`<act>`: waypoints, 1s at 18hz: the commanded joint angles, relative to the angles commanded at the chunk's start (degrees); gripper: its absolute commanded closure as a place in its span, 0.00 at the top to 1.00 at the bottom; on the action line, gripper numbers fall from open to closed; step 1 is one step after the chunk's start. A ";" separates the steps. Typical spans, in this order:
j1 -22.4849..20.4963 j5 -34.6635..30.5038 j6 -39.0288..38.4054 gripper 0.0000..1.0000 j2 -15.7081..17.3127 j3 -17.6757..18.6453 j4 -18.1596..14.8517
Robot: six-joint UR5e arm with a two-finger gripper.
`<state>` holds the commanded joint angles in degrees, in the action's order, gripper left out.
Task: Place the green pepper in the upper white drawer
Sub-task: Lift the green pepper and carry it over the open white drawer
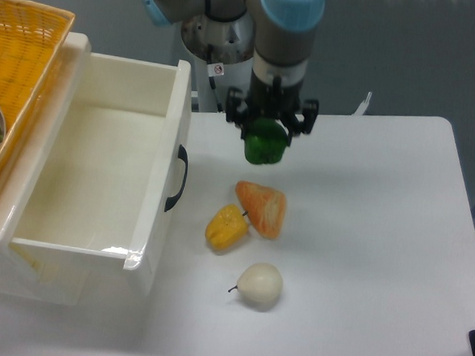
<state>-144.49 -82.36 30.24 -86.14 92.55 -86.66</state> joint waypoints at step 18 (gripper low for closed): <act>2.98 15.21 -16.09 0.08 2.29 -0.97 0.53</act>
<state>-141.51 -67.15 14.16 -83.85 91.58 -86.13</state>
